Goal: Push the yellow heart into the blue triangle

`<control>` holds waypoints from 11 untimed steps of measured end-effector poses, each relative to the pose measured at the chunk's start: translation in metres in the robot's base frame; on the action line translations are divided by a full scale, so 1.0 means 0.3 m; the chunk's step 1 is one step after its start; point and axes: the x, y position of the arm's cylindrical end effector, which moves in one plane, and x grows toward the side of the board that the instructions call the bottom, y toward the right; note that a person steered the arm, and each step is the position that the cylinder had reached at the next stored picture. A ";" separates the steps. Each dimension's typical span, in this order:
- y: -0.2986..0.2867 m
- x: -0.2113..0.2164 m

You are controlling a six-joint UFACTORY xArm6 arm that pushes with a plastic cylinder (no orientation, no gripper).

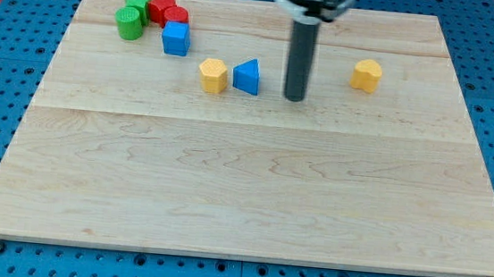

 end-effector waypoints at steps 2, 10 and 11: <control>0.425 -0.080; -0.228 -0.167; -0.225 -0.167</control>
